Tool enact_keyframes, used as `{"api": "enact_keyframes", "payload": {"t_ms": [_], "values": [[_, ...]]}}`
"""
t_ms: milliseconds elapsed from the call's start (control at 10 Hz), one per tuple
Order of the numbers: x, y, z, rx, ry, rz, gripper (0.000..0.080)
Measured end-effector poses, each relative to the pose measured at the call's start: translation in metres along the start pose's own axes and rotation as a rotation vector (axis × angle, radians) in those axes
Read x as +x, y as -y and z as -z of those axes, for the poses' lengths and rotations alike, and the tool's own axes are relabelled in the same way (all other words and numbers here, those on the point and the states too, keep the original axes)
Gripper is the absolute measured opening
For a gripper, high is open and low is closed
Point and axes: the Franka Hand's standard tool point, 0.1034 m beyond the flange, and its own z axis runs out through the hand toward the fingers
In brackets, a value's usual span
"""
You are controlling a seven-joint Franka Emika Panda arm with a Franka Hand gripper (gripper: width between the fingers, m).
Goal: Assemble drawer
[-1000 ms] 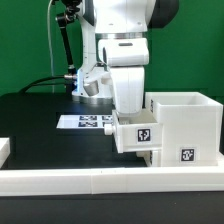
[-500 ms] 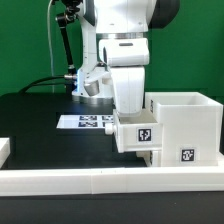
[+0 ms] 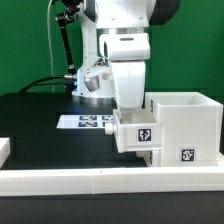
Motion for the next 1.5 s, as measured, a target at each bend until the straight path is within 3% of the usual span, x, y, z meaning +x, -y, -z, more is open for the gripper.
{"api": "enact_keyframes", "payload": {"t_ms": [300, 600, 700, 1000, 1100, 1200, 1300, 1500], "values": [[-0.007, -0.003, 0.02, 0.002, 0.015, -0.007, 0.0649], [-0.032, -0.004, 0.035, 0.02, 0.031, -0.04, 0.0649], [-0.038, -0.007, 0.038, 0.001, 0.032, -0.058, 0.0649], [-0.042, -0.007, 0.033, 0.006, 0.011, -0.01, 0.0649], [-0.053, -0.01, 0.021, 0.002, -0.062, 0.025, 0.0649], [-0.065, -0.017, 0.01, 0.016, -0.119, 0.036, 0.0649], [-0.072, -0.03, 0.007, 0.026, -0.158, 0.04, 0.0649], [-0.074, -0.042, 0.003, 0.035, -0.218, 0.033, 0.0649]]}}
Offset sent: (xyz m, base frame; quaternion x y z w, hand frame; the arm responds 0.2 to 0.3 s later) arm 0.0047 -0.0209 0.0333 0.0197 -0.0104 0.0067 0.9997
